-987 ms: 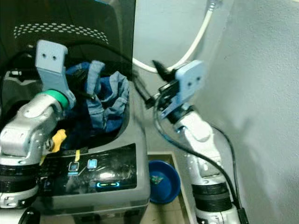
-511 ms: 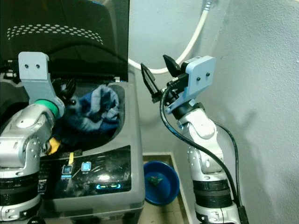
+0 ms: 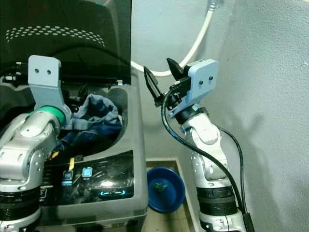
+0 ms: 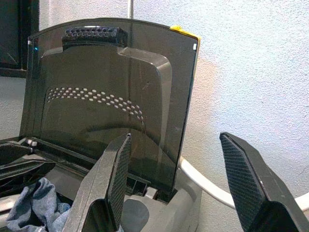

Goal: Clothes washing

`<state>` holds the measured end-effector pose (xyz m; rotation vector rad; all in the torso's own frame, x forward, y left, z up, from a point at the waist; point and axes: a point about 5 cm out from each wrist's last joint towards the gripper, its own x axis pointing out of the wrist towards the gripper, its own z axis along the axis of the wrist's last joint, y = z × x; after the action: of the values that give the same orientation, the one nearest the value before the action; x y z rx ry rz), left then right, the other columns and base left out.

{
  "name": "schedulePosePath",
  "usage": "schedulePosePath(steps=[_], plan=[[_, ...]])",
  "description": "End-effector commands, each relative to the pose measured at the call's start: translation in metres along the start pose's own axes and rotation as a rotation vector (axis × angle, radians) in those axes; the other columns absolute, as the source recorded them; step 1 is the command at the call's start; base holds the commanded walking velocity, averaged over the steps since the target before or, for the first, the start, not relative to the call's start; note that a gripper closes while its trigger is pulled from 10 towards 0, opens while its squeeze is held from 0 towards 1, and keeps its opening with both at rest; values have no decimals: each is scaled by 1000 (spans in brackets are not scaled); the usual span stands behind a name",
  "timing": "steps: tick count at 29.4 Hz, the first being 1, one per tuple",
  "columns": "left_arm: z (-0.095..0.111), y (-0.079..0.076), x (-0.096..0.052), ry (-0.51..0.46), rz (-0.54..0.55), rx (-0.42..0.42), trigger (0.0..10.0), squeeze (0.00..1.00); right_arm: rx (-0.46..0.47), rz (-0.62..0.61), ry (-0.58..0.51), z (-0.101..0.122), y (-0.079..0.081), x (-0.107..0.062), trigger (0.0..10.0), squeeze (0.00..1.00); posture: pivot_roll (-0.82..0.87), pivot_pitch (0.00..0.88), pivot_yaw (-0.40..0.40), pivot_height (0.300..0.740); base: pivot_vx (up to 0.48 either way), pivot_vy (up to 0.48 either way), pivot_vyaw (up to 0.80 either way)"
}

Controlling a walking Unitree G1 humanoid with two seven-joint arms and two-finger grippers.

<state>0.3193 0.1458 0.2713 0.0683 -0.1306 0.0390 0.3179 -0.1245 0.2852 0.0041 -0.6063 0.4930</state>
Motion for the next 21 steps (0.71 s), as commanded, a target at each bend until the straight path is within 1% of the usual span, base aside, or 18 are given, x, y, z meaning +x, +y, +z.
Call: schedulePosePath(steps=[1, 2, 3, 4, 5, 6, 7, 8, 11, 12, 14, 15, 16, 17, 18, 21], plan=[[1, 0, -3, -17, 7, 11, 10000, 1000, 6, -6, 11, -4, 1, -2, 10000, 0, 105, 15, 11, 740, 0, 0, 0], [3, -1, -3, -42, 6, 41, 10000, 0, 7, -9, 12, -5, 1, -2, 10000, 0, 105, 15, 11, 740, 0, 0, 0], [3, -1, -3, -42, 6, 41, 10000, 0, 7, -9, 12, -5, 1, -2, 10000, 0, 105, 15, 11, 740, 0, 0, 0], [11, -7, -5, -126, -40, 128, 10000, 0, 8, -11, 13, -5, 1, -3, 10000, 0, 108, 19, 12, 740, 0, 0, 0], [11, -7, -5, -126, -40, 128, 10000, 0, 8, -11, 13, -5, 1, -3, 10000, 0, 108, 19, 12, 740, 0, 0, 0], [16, -15, -9, -210, -92, 203, 10000, 0, 10, -14, 13, -6, 2, -2, 10000, 0, 109, 22, 16, 740, 0, 0, 0], [16, -15, -9, -210, -92, 203, 10000, 0, 10, -14, 13, -6, 2, -2, 10000, 0, 109, 22, 16, 740, 0, 0, 0], [20, -22, -14, -269, -142, 247, 10000, 0, 12, -17, 13, -7, 3, -2, 10000, 0, 108, 22, 18, 740, 0, 0, 0], [19, -24, -16, -289, -148, 236, 10000, 0, 9, -20, 16, -9, 4, -3, 10000, 0, 107, 22, 23, 740, 0, 0, 0], [18, -22, -16, -288, -123, 205, 10000, 0, 8, -26, 20, -10, 5, -4, 10000, 0, 107, 22, 23, 740, 0, 0, 0], [18, -22, -16, -288, -123, 205, 10000, 0, 8, -26, 20, -10, 5, -4, 10000, 0, 107, 22, 23, 740, 0, 0, 0], [15, -17, -14, -270, -75, 167, 10000, 0, 8, -38, 27, -13, 5, -5, 10000, 0, 107, 22, 23, 740, 0, 0, 0], [10, -9, -11, -242, -12, 131, 10000, 0, 9, -51, 33, -16, 6, -6, 10000, 0, 106, 24, 22, 740, -480, 0, 0], [10, -9, -11, -242, -12, 131, 10000, 0, 9, -51, 33, -16, 6, -6, 10000, 0, 106, 24, 22, 740, -480, 0, 0], [7, 1, -8, -230, 52, 113, 10000, 0, 10, -71, 44, -20, 6, -7, 10000, 0, 106, 24, 22, 740, -480, 0, 0], [7, 1, -8, -230, 52, 113, 10000, 0, 10, -71, 44, -20, 6, -7, 10000, 0, 106, 24, 22, 740, -480, 0, 0]])
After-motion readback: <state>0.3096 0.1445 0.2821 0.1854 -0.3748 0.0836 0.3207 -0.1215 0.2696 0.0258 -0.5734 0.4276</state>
